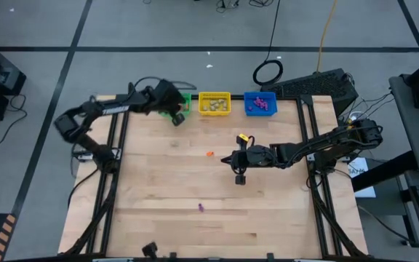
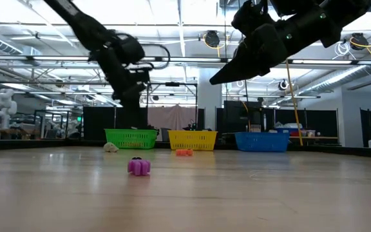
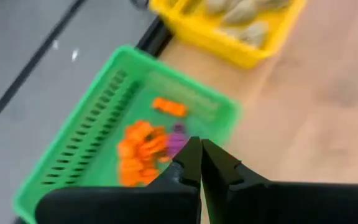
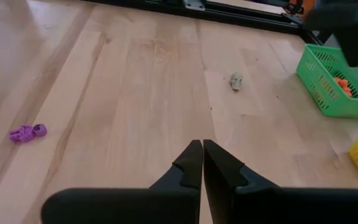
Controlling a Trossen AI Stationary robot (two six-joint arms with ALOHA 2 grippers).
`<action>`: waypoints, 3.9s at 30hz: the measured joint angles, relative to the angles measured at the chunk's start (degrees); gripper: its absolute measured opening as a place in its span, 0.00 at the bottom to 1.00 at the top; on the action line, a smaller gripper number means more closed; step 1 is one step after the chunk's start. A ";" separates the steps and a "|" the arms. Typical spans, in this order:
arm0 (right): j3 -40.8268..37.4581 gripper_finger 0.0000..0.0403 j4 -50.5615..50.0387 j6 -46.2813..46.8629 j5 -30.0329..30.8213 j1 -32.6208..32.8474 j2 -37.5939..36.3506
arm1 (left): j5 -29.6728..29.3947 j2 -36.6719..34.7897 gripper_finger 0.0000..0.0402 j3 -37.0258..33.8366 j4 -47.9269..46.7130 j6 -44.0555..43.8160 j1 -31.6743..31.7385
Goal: Sort Halloween decoration
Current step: Put the white skull toy into the yellow bin
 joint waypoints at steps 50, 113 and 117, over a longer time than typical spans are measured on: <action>33.82 0.38 6.75 1.40 -4.75 -7.34 35.98 | -15.50 -27.96 0.00 -57.02 56.08 -22.68 -24.55; 56.00 0.09 -6.85 6.59 -20.34 -17.89 54.69 | -17.83 -28.05 0.00 -57.17 56.64 -19.55 -24.55; 56.04 0.08 -10.96 6.19 -19.94 -18.97 50.09 | -17.83 -28.03 0.00 -57.17 56.53 -19.55 -24.55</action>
